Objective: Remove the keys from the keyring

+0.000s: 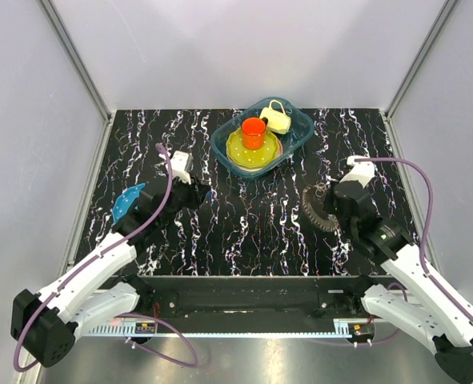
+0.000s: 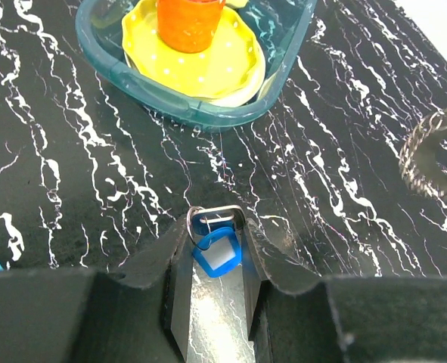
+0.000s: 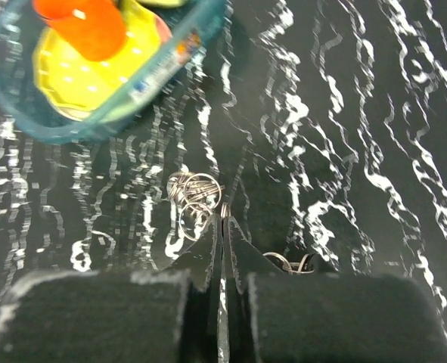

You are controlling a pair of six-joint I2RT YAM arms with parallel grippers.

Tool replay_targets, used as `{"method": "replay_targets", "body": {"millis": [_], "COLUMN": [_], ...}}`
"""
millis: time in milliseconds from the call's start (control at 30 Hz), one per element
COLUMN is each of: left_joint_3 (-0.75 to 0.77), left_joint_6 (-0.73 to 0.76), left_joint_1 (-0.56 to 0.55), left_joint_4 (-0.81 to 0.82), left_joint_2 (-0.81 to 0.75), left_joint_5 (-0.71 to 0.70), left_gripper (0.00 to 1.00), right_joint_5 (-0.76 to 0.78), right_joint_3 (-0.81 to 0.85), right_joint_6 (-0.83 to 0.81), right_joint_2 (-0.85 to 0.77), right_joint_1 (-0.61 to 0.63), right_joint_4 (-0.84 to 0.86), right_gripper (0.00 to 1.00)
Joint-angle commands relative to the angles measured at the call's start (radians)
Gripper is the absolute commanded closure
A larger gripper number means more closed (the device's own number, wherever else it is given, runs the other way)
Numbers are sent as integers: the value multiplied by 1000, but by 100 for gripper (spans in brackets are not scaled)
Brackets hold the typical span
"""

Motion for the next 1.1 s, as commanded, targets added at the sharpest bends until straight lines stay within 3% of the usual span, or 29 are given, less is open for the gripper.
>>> {"method": "replay_targets", "body": {"millis": [0, 100, 233, 400, 533, 700, 767, 867, 900, 967, 1067], "left_joint_3": [-15, 0, 55, 74, 75, 72, 74, 67, 74, 118, 158], "left_joint_6": [-48, -80, -108, -119, -138, -146, -151, -163, -160, -146, -152], "left_joint_1": [9, 52, 101, 139, 159, 181, 187, 202, 207, 218, 241], "left_joint_4": [40, 71, 93, 145, 172, 180, 182, 223, 223, 197, 165], "left_joint_2": [24, 80, 168, 277, 340, 380, 393, 407, 413, 447, 490], "left_joint_5": [-27, 8, 49, 79, 102, 112, 120, 171, 172, 169, 180], "left_gripper": [100, 100, 100, 100, 100, 100, 100, 100, 100, 100, 100], "right_joint_5": [108, 99, -47, -108, -278, -345, -334, -348, -355, -380, -476], "right_joint_3": [-43, -60, -59, -23, -91, -235, -258, -246, -237, -205, -180], "right_joint_6": [122, 52, -79, -211, -113, 79, 113, 116, 116, 102, 79], "right_joint_2": [61, 112, 183, 301, 379, 438, 438, 418, 409, 372, 323], "right_joint_1": [-71, -196, -348, -439, -442, -441, -441, -441, -441, -441, -441], "right_joint_4": [2, 109, 279, 382, 421, 439, 430, 410, 399, 370, 355], "right_gripper": [100, 100, 100, 100, 100, 99, 93, 72, 60, 51, 20]}}
